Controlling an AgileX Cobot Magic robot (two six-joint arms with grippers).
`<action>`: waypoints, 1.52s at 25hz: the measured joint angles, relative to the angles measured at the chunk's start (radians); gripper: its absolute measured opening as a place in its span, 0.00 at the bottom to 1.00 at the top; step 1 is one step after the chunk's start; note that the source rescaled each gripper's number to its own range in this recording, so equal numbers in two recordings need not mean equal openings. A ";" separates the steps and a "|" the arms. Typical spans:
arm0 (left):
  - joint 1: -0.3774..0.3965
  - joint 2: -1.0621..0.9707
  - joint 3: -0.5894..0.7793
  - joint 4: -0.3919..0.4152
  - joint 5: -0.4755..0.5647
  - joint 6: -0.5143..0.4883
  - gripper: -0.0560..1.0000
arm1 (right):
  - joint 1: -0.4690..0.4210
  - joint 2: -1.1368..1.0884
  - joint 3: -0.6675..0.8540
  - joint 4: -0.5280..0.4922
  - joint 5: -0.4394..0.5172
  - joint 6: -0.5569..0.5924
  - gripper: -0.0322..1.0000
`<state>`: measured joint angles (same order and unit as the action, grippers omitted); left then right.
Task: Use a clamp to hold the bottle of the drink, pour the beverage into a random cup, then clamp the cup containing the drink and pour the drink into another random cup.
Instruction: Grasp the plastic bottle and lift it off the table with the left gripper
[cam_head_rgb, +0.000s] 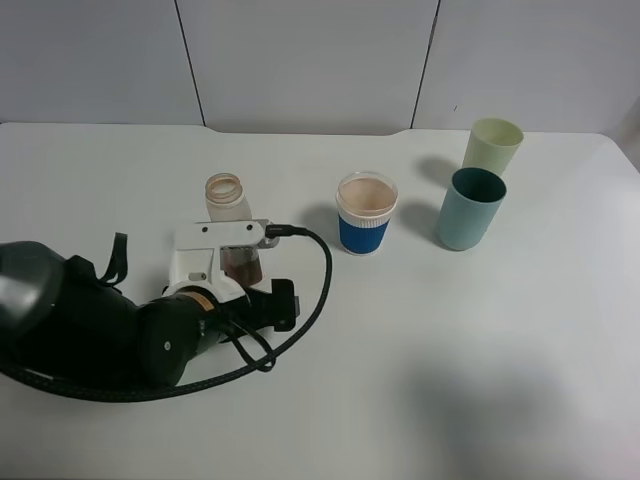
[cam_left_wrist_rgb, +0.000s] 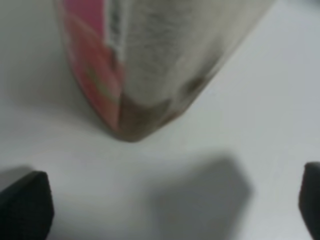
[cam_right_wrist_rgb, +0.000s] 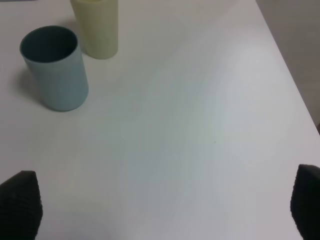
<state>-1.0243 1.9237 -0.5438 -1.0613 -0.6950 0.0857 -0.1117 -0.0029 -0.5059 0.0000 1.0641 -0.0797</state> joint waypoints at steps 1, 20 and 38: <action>-0.007 0.015 -0.009 -0.009 -0.022 0.004 1.00 | 0.000 0.000 0.000 0.000 0.000 0.000 1.00; -0.014 0.198 -0.119 -0.102 -0.270 0.029 1.00 | 0.000 0.000 0.000 0.000 0.000 0.000 1.00; 0.033 0.242 -0.119 -0.094 -0.509 0.018 1.00 | 0.000 0.000 0.000 0.000 0.000 0.000 1.00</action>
<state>-0.9909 2.1655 -0.6633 -1.1554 -1.2043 0.1035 -0.1117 -0.0029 -0.5059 0.0000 1.0641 -0.0797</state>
